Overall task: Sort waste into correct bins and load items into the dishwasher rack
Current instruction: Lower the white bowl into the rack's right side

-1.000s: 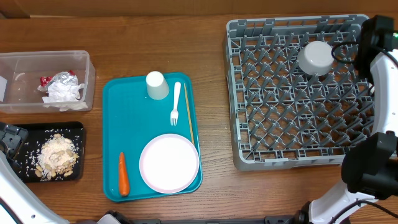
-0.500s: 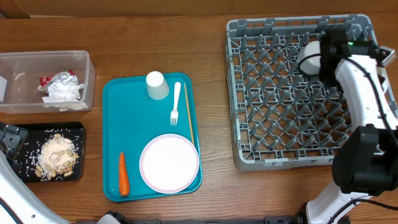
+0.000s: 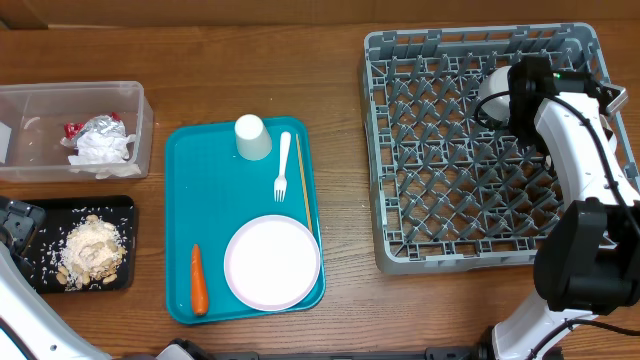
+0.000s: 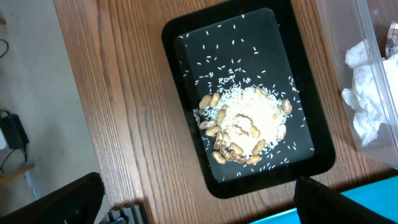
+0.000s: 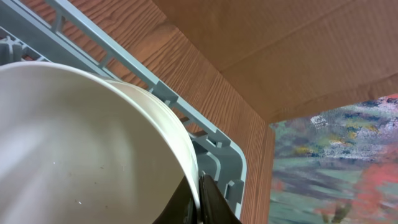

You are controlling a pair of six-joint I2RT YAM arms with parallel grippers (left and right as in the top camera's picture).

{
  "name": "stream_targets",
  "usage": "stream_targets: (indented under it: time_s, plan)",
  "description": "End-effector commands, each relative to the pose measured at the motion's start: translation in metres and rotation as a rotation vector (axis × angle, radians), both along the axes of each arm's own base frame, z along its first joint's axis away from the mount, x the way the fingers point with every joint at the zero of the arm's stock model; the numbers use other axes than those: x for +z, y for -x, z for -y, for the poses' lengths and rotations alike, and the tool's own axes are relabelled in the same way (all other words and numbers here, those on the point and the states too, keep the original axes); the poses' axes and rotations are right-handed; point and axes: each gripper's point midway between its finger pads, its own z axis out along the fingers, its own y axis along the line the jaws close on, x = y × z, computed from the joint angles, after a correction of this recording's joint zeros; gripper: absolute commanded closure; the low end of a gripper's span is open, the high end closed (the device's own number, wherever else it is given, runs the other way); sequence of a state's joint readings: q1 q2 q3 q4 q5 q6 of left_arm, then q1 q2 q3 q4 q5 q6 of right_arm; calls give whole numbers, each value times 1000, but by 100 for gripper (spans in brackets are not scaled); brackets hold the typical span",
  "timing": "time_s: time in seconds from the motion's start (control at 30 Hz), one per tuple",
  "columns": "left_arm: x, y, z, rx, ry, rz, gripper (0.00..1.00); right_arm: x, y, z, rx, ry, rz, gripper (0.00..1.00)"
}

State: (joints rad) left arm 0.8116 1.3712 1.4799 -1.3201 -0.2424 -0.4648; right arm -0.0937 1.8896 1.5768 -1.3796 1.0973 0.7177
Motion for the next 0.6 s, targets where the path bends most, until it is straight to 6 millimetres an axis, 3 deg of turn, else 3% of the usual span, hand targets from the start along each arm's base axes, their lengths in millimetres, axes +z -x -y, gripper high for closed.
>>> stream_targets:
  time_s: [0.0,0.3,0.57]
  plan:
    - [6,-3,-2,9,-9,19,0,4,2,0,-3,6,14,96]
    - [6,-3,-2,9,-9,19,0,8,0,3,1,49,10,96]
    - [6,-3,-2,9,-9,19,0,-16,-10,2,35,82,-112,96]
